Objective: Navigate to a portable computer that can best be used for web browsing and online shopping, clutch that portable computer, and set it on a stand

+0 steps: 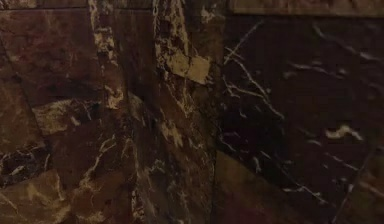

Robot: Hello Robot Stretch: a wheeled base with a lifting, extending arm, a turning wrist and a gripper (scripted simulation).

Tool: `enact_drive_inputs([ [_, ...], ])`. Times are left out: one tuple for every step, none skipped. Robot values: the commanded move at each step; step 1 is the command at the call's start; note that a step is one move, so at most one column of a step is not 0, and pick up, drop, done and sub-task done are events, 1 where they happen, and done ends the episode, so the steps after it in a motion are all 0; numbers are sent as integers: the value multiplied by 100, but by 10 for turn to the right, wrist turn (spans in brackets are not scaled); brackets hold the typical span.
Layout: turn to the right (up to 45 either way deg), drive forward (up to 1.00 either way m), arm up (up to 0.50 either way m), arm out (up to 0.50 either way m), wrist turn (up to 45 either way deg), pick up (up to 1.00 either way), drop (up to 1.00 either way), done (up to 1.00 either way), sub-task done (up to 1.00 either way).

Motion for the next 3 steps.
enact_drive_inputs([
  [-450,0,0,0,0,0,0,0,0],
  [-450,0,0,0,0,0,0,0,0],
  [-300,0,0,0,0,0,0,0,0],
])
